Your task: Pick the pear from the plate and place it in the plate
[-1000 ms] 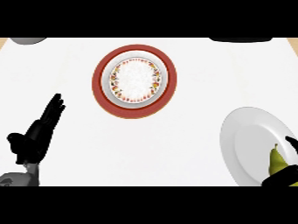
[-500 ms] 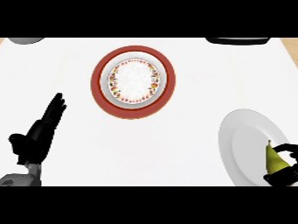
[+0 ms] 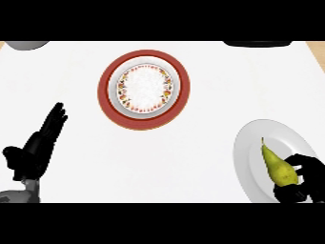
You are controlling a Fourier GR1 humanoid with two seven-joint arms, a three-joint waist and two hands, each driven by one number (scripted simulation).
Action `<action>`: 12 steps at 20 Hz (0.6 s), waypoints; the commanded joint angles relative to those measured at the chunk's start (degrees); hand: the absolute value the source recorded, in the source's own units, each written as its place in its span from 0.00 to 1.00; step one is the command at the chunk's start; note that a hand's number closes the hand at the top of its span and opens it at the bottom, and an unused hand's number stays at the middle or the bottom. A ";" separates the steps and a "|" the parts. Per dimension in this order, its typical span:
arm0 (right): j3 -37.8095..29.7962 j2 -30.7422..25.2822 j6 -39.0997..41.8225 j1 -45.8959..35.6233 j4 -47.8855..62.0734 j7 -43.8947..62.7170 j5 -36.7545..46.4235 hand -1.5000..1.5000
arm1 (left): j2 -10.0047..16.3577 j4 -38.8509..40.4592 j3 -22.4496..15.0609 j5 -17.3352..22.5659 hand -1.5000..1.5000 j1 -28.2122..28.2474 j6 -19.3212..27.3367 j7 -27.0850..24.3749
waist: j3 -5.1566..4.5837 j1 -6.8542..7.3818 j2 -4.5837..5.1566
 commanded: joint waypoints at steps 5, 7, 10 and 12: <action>9.77 9.90 -13.20 1.66 -11.31 13.34 29.20 1.00 | 0.68 1.06 1.02 -0.01 0.50 1.19 0.18 -0.06 | 0.09 -2.04 -0.98; 12.50 14.69 -14.28 2.05 -12.77 14.38 35.70 1.00 | 1.11 0.01 1.23 0.40 0.50 1.13 -0.31 0.14 | 0.24 -1.64 -0.98; 16.18 18.75 -10.10 2.03 -15.91 17.57 46.10 1.00 | -0.13 0.12 0.72 -0.15 0.50 1.95 0.73 -0.50 | 0.10 -1.60 -0.97; 18.47 22.46 -7.73 2.03 -18.04 18.98 52.54 1.00 | 0.58 0.10 0.82 -0.36 0.50 1.53 0.48 0.13 | 0.12 -1.77 -0.85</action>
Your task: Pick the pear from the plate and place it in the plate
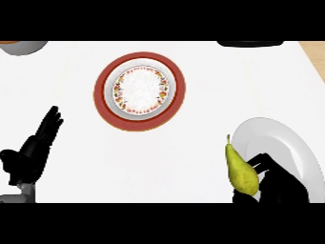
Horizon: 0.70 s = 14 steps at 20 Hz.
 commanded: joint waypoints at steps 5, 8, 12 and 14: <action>9.84 15.39 5.73 -2.73 -5.26 13.52 30.44 1.00 | 0.52 0.72 0.63 0.47 0.50 -1.46 -0.64 0.94 | 0.06 -0.22 0.28; 12.99 16.83 8.62 -5.54 -6.07 14.96 39.92 1.00 | 0.51 0.50 0.59 0.07 0.50 -0.03 -0.71 -0.63 | 0.13 0.88 0.42; 16.89 16.98 11.98 -10.11 -5.06 18.78 43.06 1.00 | -0.88 -0.05 -0.67 0.08 0.50 -0.78 -1.06 -0.45 | 0.28 2.13 0.96; 18.30 16.99 13.14 -11.50 -4.52 18.82 43.23 1.00 | -1.24 -1.14 -1.11 -0.07 0.50 -1.43 -0.69 0.69 | 0.36 2.58 1.07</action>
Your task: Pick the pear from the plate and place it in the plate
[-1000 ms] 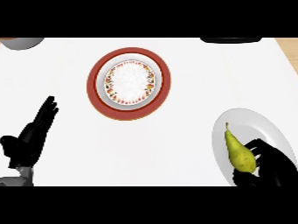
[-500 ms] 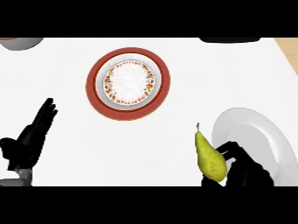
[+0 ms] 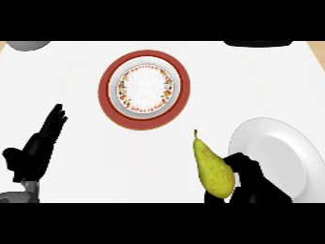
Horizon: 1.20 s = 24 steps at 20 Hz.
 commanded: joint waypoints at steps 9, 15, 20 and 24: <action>-3.46 2.80 5.81 -17.28 8.35 14.69 -7.51 1.00 | -0.51 1.23 -0.94 -0.20 0.50 -4.05 -1.43 1.13 | 0.22 2.90 1.38; -11.47 2.83 2.98 -27.57 16.47 14.70 -17.09 1.00 | -1.22 0.94 -2.44 -1.60 0.50 -4.54 -1.31 0.76 | 0.29 4.68 1.65; -17.06 2.84 0.56 -37.35 27.21 13.71 -22.83 1.00 | -1.36 0.61 -2.80 -1.55 0.50 -4.87 -1.84 1.22 | 0.29 6.01 1.70; -21.40 2.85 -5.17 -41.89 36.22 11.58 -26.09 1.00 | -1.89 1.79 -2.87 -2.15 0.50 -5.67 -1.29 0.74 | 0.32 6.43 2.10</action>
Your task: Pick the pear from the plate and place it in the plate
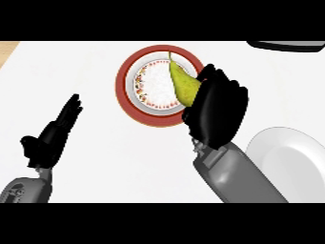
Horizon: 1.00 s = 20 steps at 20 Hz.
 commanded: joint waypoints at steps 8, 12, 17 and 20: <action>-11.33 0.66 -16.52 -9.16 16.05 12.76 -3.08 0.00 | -0.79 1.29 -0.83 -0.90 0.50 -1.30 -0.16 -0.49 | 0.08 0.82 0.39; -14.28 0.66 -21.12 -10.12 19.03 12.79 -6.57 0.00 | -0.33 1.60 0.09 -0.08 0.50 -2.94 -0.77 0.00 | 0.13 1.22 0.42; -17.20 0.66 -32.01 -10.19 19.29 9.22 -3.92 0.00 | -0.59 2.18 0.00 -0.79 0.50 -1.89 -0.23 -1.34 | 0.15 0.60 0.29; -18.49 0.66 -37.30 -10.31 16.31 8.77 -1.89 0.00 | 1.22 1.45 1.34 0.20 0.50 -2.52 -1.15 0.32 | 0.22 0.18 -0.44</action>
